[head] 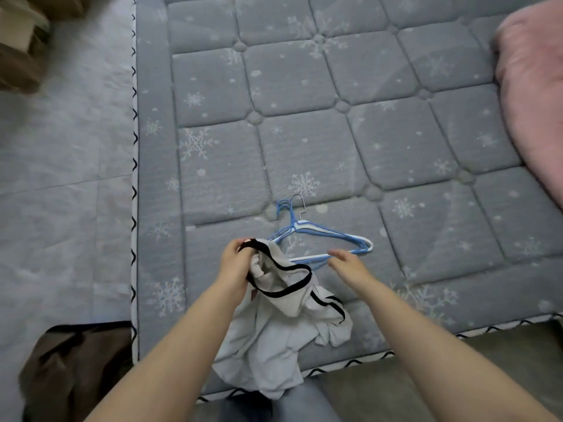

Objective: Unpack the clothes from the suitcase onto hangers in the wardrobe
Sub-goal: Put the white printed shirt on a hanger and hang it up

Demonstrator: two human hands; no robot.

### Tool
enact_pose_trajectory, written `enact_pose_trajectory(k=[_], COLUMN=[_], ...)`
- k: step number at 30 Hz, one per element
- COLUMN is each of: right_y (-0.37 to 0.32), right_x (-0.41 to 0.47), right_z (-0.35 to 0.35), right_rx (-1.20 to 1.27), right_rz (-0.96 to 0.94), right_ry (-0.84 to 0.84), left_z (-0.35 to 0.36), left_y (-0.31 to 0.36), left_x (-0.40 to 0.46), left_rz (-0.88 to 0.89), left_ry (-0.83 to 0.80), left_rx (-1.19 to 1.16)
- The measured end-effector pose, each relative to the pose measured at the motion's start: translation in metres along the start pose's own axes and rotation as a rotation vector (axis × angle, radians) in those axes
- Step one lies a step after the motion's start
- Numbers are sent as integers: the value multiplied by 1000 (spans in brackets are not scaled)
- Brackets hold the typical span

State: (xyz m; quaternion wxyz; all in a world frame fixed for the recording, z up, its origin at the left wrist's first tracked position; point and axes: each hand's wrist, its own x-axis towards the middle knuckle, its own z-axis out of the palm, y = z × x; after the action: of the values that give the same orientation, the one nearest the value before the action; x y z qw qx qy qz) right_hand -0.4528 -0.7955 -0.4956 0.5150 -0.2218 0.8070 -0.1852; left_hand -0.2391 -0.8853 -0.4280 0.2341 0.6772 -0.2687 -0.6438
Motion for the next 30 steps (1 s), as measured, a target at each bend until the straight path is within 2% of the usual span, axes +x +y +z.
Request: enact_pose_trajectory(k=[9,13,17,22,30], right_y=[-16,-8,3,0,-21], right_x=[113,155,179,173,86], right_z=[11,20,27,29,30], right_rx=[-467,-601,-763,-714,-762], right_rz=[-132,-117,-204,-289,-509], right_ry=[88,103,274,362,202], left_z=[17,16,13,4,-11], left_y=[-30,-46,-61,-63,-27], left_x=[54,64,76,78,29], left_rz=[-106,-144,-172,-145,-112], left_ry=[-5,-78,-40,18,117], left_rx=[-93,-177,-209,-167,-76])
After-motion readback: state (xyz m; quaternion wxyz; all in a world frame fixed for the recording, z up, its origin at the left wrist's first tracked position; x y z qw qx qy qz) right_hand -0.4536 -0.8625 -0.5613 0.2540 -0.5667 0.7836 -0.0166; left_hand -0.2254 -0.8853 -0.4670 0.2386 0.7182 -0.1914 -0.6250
